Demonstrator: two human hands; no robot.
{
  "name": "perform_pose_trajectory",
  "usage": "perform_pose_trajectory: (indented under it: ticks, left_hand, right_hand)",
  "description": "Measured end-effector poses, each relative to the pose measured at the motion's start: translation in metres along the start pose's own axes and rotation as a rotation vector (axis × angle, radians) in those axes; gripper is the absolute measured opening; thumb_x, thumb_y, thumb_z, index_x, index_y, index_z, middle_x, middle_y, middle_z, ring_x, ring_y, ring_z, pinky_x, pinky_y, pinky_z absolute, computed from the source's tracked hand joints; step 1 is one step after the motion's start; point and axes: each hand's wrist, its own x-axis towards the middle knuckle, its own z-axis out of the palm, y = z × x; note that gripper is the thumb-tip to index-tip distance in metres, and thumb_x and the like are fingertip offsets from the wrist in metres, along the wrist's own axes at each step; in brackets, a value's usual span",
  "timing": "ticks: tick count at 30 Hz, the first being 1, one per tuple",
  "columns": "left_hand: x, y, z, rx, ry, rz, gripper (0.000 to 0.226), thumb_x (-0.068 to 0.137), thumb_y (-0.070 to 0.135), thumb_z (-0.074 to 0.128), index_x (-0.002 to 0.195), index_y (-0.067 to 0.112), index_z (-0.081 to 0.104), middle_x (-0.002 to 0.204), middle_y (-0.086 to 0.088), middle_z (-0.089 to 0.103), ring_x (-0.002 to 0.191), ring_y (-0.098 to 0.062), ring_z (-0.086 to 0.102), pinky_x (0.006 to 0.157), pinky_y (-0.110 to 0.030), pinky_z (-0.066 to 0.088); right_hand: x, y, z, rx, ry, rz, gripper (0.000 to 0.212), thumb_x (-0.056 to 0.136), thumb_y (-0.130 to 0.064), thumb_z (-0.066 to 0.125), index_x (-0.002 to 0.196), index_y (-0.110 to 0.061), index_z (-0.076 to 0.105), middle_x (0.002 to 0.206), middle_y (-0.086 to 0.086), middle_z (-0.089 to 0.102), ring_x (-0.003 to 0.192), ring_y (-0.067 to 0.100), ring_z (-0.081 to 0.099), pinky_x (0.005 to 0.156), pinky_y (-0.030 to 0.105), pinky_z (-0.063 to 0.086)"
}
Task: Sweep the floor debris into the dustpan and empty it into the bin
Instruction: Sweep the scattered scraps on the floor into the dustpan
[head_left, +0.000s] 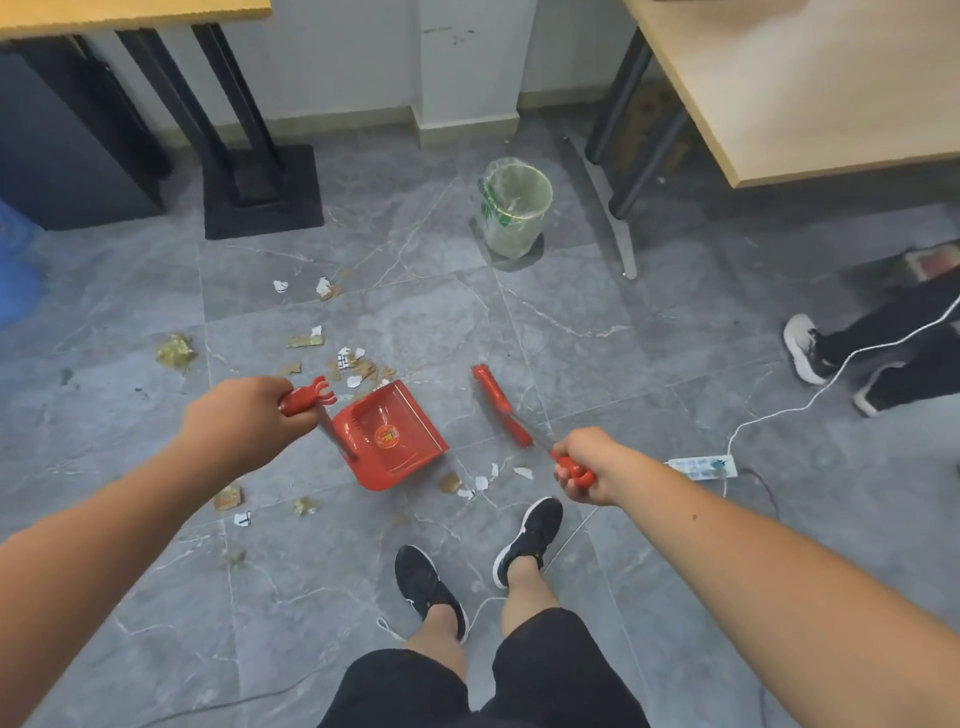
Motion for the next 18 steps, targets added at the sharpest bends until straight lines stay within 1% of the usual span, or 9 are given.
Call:
perform_pose_trajectory:
  ticks: [2, 5, 7, 10, 12, 16, 18]
  left_hand:
    - [0.006, 0.014, 0.003, 0.009, -0.003, 0.032, 0.041, 0.09, 0.049, 0.065, 0.069, 0.014, 0.061, 0.06, -0.005, 0.062, 0.059, -0.023, 0.06, 0.051, -0.028, 0.041]
    - [0.014, 0.032, 0.007, 0.034, -0.011, 0.093, 0.041, 0.09, 0.05, 0.064, 0.069, 0.015, 0.061, 0.06, -0.005, 0.062, 0.058, -0.022, 0.06, 0.051, -0.028, 0.041]
    - [0.018, 0.042, 0.009, 0.06, -0.011, 0.128, 0.041, 0.09, 0.051, 0.065, 0.069, 0.016, 0.061, 0.061, -0.004, 0.062, 0.058, -0.021, 0.059, 0.05, -0.028, 0.04]
    - [0.022, 0.052, 0.015, 0.063, -0.022, 0.176, 0.04, 0.089, 0.05, 0.066, 0.069, 0.017, 0.061, 0.061, -0.003, 0.062, 0.058, -0.021, 0.058, 0.049, -0.028, 0.04]
    - [0.024, 0.056, 0.019, 0.085, -0.043, 0.197, 0.038, 0.089, 0.051, 0.066, 0.07, 0.018, 0.062, 0.062, -0.002, 0.062, 0.058, -0.019, 0.057, 0.049, -0.028, 0.039]
    - [0.026, 0.055, 0.024, 0.098, -0.038, 0.204, 0.044, 0.09, 0.055, 0.065, 0.069, 0.016, 0.061, 0.06, -0.003, 0.062, 0.056, -0.02, 0.058, 0.048, -0.027, 0.039]
    - [0.025, 0.05, 0.025, 0.112, -0.039, 0.199, 0.047, 0.089, 0.058, 0.065, 0.068, 0.017, 0.06, 0.06, -0.003, 0.062, 0.056, -0.021, 0.059, 0.049, -0.027, 0.041]
  right_hand:
    - [0.004, 0.006, -0.016, 0.018, 0.034, 0.012, 0.027, 0.096, -0.007, 0.039, 0.069, -0.01, 0.044, 0.04, 0.004, 0.039, 0.039, 0.011, 0.036, 0.031, 0.013, 0.03]
    - [0.011, 0.016, -0.037, 0.052, 0.07, 0.036, 0.024, 0.094, -0.006, 0.037, 0.072, -0.011, 0.045, 0.04, 0.004, 0.039, 0.039, 0.009, 0.036, 0.031, 0.012, 0.03]
    - [0.012, 0.024, -0.048, 0.089, 0.086, 0.057, 0.023, 0.096, -0.008, 0.038, 0.074, -0.011, 0.045, 0.04, 0.004, 0.039, 0.043, 0.009, 0.035, 0.031, 0.012, 0.031]
    - [0.01, 0.038, -0.058, 0.117, 0.111, 0.06, 0.025, 0.094, -0.002, 0.037, 0.072, -0.01, 0.043, 0.035, 0.004, 0.037, 0.047, 0.011, 0.031, 0.034, 0.009, 0.03]
    - [0.009, 0.049, -0.058, 0.127, 0.122, 0.073, 0.027, 0.094, -0.001, 0.035, 0.07, -0.01, 0.043, 0.032, 0.003, 0.036, 0.043, 0.01, 0.031, 0.034, 0.009, 0.029]
    - [0.012, 0.071, -0.042, 0.192, 0.083, 0.121, 0.028, 0.097, -0.006, 0.033, 0.071, -0.011, 0.043, 0.035, 0.003, 0.037, 0.026, 0.007, 0.026, 0.033, 0.009, 0.025]
    - [0.014, 0.082, -0.027, 0.206, 0.051, 0.134, 0.028, 0.097, -0.006, 0.032, 0.072, -0.012, 0.042, 0.037, 0.002, 0.037, 0.026, 0.007, 0.026, 0.032, 0.01, 0.024]
